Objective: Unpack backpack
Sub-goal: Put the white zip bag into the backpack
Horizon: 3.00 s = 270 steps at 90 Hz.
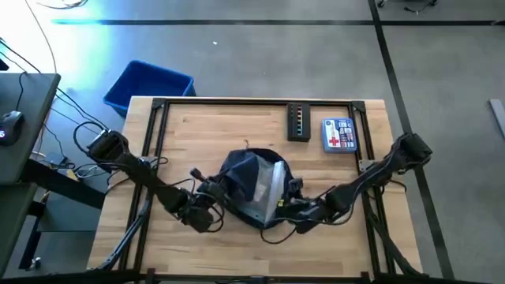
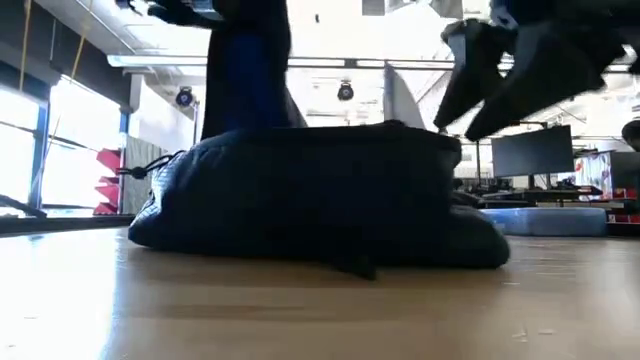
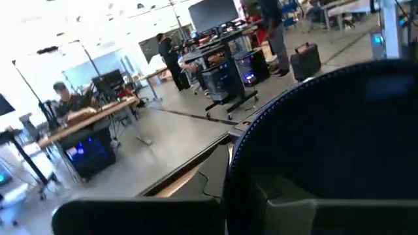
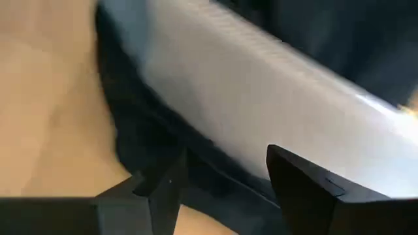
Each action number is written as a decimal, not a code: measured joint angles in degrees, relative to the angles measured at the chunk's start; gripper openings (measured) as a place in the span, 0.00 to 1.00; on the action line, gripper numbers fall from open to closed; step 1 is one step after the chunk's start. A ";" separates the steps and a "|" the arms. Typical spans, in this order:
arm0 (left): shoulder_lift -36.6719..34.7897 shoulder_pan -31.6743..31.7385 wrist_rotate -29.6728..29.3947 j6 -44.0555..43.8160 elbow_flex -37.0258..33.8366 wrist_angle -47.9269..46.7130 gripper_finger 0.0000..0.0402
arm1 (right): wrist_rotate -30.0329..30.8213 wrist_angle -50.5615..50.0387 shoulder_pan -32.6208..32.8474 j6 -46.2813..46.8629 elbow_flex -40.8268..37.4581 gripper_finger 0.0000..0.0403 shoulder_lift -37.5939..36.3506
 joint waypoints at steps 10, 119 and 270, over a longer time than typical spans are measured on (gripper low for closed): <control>-1.27 1.04 0.06 -1.41 -0.19 0.37 0.00 | -3.51 10.06 -1.14 -1.53 -4.83 0.44 1.10; -20.55 17.83 26.84 -11.98 -7.36 -4.75 0.50 | -17.65 13.64 5.77 -0.81 3.64 0.01 10.71; -12.64 38.26 51.67 -17.58 -7.32 -2.18 0.41 | -15.88 13.86 4.79 0.53 3.55 0.01 10.71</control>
